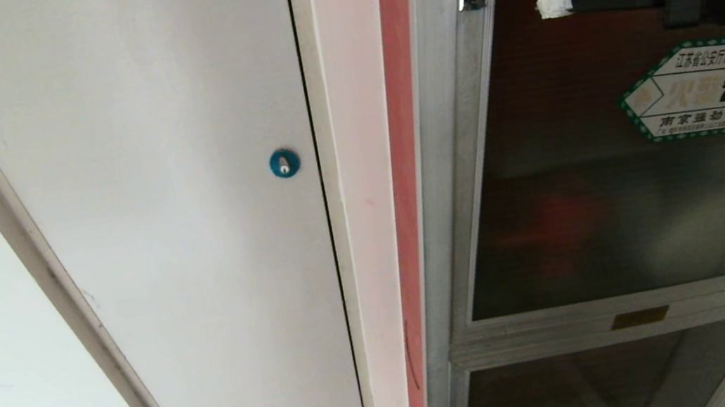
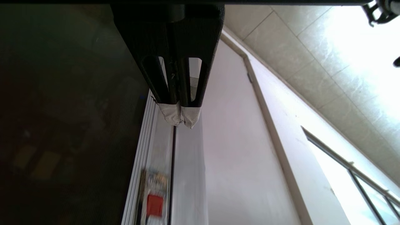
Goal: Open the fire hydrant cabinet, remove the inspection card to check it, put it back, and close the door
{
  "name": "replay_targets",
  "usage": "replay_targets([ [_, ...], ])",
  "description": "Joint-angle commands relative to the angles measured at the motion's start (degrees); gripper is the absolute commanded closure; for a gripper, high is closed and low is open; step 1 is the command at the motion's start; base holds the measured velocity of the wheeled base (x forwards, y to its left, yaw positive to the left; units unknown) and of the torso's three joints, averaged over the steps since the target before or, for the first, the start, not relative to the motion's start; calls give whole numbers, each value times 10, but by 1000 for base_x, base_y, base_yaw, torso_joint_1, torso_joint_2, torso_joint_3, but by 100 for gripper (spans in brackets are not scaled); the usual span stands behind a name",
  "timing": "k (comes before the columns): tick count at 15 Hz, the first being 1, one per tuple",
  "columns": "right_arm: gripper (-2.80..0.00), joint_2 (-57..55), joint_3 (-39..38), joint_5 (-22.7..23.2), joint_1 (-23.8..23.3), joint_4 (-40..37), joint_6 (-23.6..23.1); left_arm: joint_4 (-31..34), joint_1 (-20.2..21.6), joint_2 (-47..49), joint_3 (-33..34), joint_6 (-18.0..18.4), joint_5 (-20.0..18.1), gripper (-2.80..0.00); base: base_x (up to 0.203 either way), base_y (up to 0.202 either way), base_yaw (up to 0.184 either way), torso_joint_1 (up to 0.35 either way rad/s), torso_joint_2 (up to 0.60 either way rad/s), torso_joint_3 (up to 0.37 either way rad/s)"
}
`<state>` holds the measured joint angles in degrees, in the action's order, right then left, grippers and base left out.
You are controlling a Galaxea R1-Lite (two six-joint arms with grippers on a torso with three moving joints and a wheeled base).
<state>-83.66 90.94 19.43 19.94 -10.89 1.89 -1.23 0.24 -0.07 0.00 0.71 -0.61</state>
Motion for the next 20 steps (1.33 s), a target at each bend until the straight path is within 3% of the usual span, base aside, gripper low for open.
replay_targets([
  [1, 0, -52, 52, 1, 2, -3, 0, 0, 0, 1, 4, 0, 0, 0, 0, 0, 0, 0, 0, 0],
  [10, 0, -108, 135, -16, 2, -2, 0, 0, 0, 1, 4, 0, 0, 0, 0, 0, 0, 0, 0, 0],
  [20, 0, -122, 162, -26, 10, -3, 0, 0, 0, 1, 4, 0, 0, 0, 0, 0, 0, 0, 0, 0],
])
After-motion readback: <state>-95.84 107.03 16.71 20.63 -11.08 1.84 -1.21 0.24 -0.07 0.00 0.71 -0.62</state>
